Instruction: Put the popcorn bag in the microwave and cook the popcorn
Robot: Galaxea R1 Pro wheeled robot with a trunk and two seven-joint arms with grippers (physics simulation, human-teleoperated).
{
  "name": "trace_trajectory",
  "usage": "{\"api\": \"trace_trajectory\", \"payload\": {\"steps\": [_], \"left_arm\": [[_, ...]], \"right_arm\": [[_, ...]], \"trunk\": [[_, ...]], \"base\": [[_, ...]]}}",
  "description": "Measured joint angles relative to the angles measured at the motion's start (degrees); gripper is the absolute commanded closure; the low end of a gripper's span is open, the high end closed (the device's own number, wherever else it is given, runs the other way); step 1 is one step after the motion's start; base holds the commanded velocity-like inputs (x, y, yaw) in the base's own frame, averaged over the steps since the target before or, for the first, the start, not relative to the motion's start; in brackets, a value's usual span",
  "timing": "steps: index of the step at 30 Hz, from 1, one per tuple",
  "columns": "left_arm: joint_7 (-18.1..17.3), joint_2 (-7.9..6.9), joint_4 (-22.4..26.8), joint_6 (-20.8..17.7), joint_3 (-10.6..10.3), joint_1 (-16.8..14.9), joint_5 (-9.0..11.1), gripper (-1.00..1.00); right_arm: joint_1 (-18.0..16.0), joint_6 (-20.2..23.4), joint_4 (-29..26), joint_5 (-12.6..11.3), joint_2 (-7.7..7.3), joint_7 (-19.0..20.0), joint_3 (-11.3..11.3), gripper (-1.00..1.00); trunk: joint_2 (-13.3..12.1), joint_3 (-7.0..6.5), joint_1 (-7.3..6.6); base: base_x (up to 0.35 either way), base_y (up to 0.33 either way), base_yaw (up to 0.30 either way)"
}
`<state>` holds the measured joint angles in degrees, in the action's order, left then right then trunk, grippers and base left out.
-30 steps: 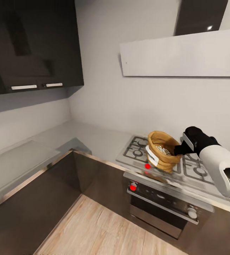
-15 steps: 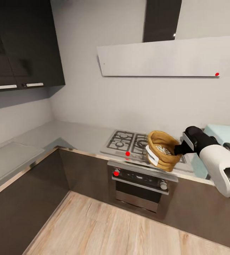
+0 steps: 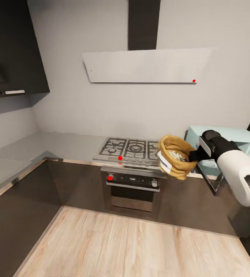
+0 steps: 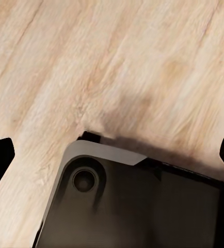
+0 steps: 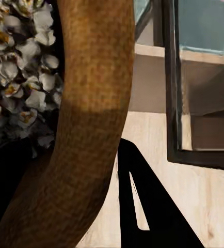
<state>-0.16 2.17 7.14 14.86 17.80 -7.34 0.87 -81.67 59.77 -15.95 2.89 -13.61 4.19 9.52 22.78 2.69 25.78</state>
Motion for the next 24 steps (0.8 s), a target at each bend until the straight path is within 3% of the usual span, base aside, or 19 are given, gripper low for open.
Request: {"api": "trace_trajectory", "payload": {"steps": [4,24], "left_arm": [[0.0,0.01,0.0,0.0,0.0,0.0,0.0,-1.0],[0.0,0.19,0.0,0.0,0.0,0.0,0.0,-1.0]], "right_arm": [[-3.5,0.0,1.9,0.1,0.14,0.0,0.1,1.0],[-3.1,0.0,2.3,0.1,1.65,0.0,0.3,1.0]], "trunk": [[0.0,0.01,0.0],[0.0,0.02,0.0]], "base": [[-0.345,0.0,-0.3],[-0.345,0.0,-0.3]]}}
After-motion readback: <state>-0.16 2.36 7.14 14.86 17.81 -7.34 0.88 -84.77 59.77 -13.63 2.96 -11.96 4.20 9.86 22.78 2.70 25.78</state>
